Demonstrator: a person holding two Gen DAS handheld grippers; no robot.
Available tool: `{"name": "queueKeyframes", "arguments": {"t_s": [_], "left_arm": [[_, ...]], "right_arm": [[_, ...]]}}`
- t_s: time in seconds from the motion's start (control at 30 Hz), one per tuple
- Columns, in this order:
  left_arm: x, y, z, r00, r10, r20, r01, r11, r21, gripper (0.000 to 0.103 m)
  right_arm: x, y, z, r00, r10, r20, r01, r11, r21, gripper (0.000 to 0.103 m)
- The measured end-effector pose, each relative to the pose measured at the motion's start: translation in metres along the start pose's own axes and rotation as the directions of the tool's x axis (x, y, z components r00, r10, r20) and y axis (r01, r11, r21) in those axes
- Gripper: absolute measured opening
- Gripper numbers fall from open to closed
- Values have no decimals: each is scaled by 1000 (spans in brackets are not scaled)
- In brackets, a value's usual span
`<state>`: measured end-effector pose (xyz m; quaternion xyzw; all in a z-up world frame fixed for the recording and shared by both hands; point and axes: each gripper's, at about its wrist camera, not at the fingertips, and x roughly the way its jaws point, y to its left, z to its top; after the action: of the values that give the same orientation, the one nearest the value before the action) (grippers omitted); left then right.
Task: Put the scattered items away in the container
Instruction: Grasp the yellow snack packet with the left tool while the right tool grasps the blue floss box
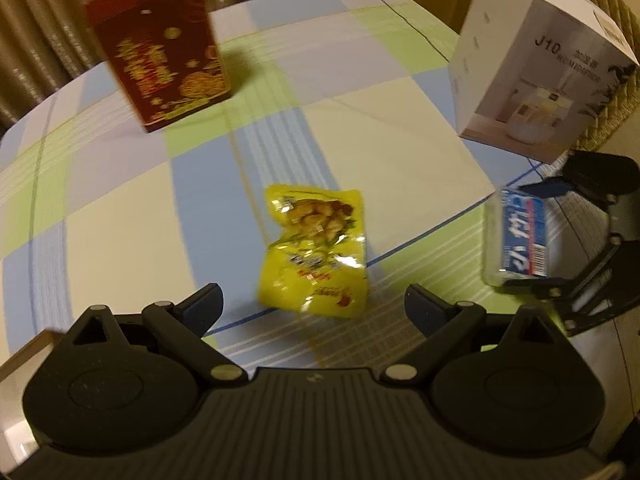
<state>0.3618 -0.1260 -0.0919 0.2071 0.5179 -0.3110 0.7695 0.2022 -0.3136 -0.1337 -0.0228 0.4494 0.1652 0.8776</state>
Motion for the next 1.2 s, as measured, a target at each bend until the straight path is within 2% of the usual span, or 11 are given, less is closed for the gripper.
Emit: {"name": "queueKeyframes", "arguments": {"t_s": [0.2,0.43,0.57,0.67,0.73,0.97,1.2], "left_arm": [[32,5,23,998,-50,-39,50,999,-17,94],[62,5,40,997,-60,-57,59,998,-19,91],[77,-1,36,995,-31,-91,31,1000,-3,77],[76,-8,30,997,-1,-71,5,999,49,75],[74,-11,27,998,-4,-58,8,998,63,69],[66,-21,15,999,5,-49,0,995,102,63],[56,-39,2,996,8,-85,3,992,126,58]], "right_arm": [[-27,-13,-23,999,-36,16,33,989,145,92],[-40,-18,-28,998,-60,29,54,982,183,92],[-42,-20,-28,996,-76,36,68,980,185,92],[-40,-22,-29,996,-82,33,74,979,189,92],[-39,-22,-29,996,-84,27,78,979,189,92],[-41,-20,-27,996,-86,30,79,980,185,92],[-43,-15,-26,996,-77,40,68,982,174,92]]}}
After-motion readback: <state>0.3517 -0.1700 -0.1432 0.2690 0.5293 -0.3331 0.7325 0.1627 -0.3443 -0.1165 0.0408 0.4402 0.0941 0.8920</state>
